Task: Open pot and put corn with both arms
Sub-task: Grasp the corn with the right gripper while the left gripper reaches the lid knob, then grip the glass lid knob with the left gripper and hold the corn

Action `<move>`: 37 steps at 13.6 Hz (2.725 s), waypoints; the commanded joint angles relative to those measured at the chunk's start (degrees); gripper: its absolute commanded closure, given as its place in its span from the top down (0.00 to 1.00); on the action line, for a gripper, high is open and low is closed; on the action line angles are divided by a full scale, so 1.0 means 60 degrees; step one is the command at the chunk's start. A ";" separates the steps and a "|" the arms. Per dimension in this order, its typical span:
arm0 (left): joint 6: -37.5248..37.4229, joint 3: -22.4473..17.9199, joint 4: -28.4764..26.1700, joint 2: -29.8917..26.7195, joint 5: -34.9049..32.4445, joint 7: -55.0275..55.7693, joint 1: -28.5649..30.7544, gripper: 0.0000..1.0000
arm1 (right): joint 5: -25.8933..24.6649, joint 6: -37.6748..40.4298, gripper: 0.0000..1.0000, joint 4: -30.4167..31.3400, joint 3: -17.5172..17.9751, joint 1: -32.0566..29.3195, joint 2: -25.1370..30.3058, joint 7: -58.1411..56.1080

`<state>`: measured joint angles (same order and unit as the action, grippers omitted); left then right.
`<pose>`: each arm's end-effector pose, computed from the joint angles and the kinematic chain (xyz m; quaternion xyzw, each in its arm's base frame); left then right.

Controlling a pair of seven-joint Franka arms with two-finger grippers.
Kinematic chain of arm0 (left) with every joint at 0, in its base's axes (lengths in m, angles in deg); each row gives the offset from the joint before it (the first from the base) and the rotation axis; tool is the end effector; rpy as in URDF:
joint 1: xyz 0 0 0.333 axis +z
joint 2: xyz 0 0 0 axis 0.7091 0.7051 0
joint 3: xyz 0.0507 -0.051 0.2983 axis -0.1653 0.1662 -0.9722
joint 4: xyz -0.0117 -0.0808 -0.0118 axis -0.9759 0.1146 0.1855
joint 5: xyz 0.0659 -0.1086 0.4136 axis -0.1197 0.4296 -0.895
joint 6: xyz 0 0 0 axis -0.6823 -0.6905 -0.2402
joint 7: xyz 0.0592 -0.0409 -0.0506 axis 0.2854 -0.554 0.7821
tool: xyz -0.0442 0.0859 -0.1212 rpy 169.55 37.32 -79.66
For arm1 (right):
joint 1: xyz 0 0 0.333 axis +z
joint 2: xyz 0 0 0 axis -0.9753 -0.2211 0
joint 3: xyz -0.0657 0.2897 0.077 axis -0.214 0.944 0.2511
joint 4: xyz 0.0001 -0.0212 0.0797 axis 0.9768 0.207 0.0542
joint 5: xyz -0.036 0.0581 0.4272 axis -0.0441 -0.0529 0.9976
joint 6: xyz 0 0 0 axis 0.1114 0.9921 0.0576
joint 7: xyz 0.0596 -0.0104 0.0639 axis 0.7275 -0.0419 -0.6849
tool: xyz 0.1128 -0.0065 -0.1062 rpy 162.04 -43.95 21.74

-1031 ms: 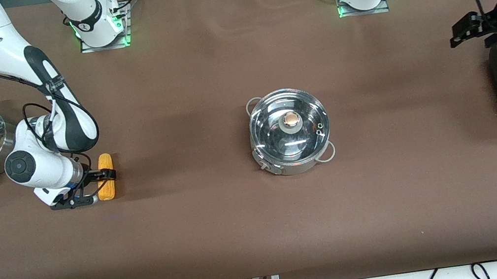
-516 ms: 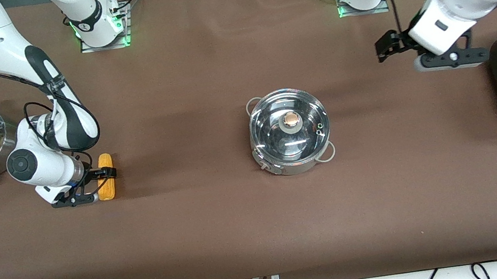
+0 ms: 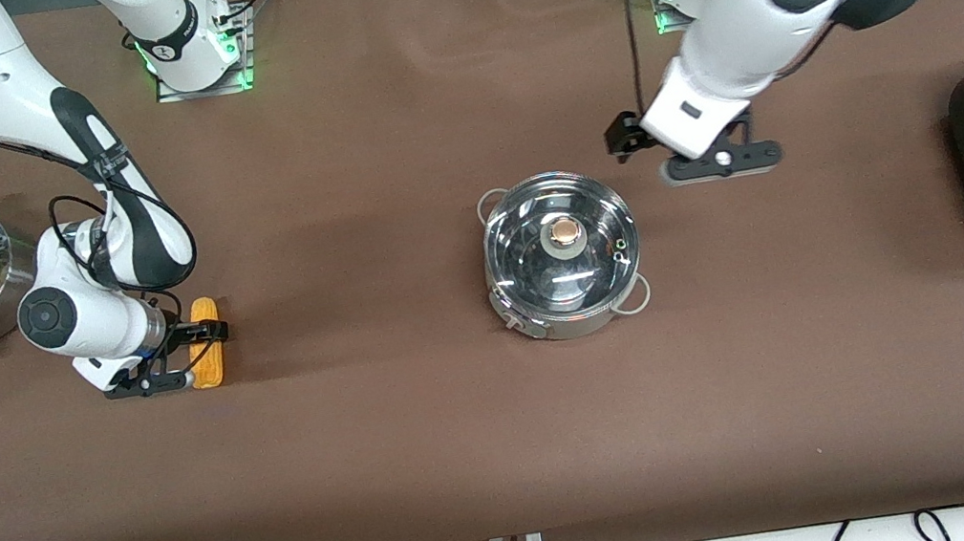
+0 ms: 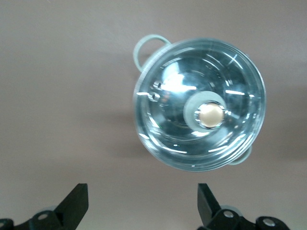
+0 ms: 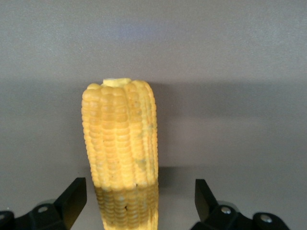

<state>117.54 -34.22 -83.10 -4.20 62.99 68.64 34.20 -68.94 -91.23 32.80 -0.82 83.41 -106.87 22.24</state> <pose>0.5523 -0.3145 0.4111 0.9956 0.0458 -0.0681 0.0457 0.6265 0.0236 0.1044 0.9985 0.0064 -0.0544 0.0049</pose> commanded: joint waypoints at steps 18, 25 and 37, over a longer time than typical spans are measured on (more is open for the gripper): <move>0.2840 -0.0161 0.0241 0.2616 -0.1116 0.0765 -0.1411 1.00 | 0.0145 -0.0023 0.02 0.0347 0.0056 -0.0020 0.0401 -0.0155; 0.2869 -0.0277 0.0461 0.2748 -0.1102 0.0721 -0.1440 0.94 | 0.0130 0.0444 0.02 -0.0193 0.0056 -0.0006 0.0562 -0.0185; 0.3133 -0.0571 0.0725 0.2983 -0.1087 0.0794 -0.1704 0.83 | 0.0130 0.2332 0.02 -0.1906 0.0056 -0.0006 0.0797 -0.0185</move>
<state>136.51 -36.84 -80.21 13.13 57.55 72.96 24.99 -68.93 -82.07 24.93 -0.67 83.52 -102.88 22.16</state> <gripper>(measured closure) 0.163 0.736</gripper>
